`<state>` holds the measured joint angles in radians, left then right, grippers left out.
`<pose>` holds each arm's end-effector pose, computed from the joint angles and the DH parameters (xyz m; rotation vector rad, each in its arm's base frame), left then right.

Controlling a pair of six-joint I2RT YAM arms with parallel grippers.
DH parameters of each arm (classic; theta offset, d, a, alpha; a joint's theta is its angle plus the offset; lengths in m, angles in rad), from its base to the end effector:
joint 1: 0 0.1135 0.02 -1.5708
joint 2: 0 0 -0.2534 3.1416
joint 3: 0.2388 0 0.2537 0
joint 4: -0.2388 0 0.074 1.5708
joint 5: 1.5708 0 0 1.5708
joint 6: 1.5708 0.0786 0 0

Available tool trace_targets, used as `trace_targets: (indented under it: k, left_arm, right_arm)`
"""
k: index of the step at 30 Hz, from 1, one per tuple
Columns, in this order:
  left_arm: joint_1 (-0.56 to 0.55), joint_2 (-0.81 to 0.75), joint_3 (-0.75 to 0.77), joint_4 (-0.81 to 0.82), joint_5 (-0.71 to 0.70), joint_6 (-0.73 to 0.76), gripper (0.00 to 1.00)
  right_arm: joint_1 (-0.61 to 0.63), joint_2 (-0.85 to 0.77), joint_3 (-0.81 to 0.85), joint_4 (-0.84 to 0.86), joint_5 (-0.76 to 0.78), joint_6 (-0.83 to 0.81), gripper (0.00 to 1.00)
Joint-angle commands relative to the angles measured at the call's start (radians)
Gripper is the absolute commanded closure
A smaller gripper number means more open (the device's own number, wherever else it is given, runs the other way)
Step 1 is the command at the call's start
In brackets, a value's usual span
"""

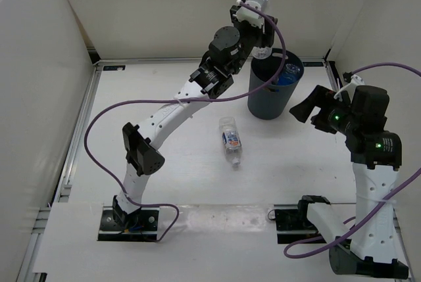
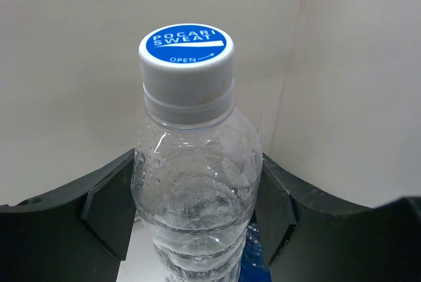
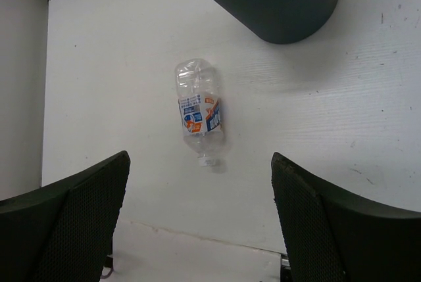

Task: Put the plastic bottles in the bin

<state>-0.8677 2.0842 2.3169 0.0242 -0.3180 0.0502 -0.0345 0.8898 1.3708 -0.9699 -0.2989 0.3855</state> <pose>0.3513 -0.3764 0.4872 0.3374 1.2999 -0.4842 0.1836 0.0168 0.4076 0.2483 2.0624 0.5237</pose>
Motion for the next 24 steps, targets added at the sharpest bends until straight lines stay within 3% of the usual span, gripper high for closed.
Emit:
trace_targets:
  k: [1,12,18,21,22,24]
  left_arm:
    - [-0.004,0.020,0.039,0.045,0.002,-0.004,0.53]
    - [-0.011,0.198,0.183,0.062,0.017,-0.039,0.47]
    - [-0.013,0.211,0.129,0.085,0.027,-0.095,0.44]
    - [-0.011,0.186,0.061,0.097,0.023,-0.093,0.29]
    - [-0.011,0.182,0.044,0.094,0.023,-0.092,0.18]
    - [-0.011,0.172,0.020,0.079,0.022,-0.089,0.10]
  right_arm:
    - [0.013,-0.009,-0.013,0.033,-0.019,0.003,0.11]
    - [0.007,-0.011,-0.010,0.022,-0.026,-0.017,0.11]
    - [0.005,-0.003,-0.006,0.023,-0.032,-0.020,0.11]
    - [0.005,-0.005,-0.003,0.023,-0.034,-0.020,0.11]
    - [0.008,-0.003,-0.001,0.023,-0.034,-0.025,0.11]
    - [0.010,-0.003,-0.006,0.023,-0.037,-0.022,0.11]
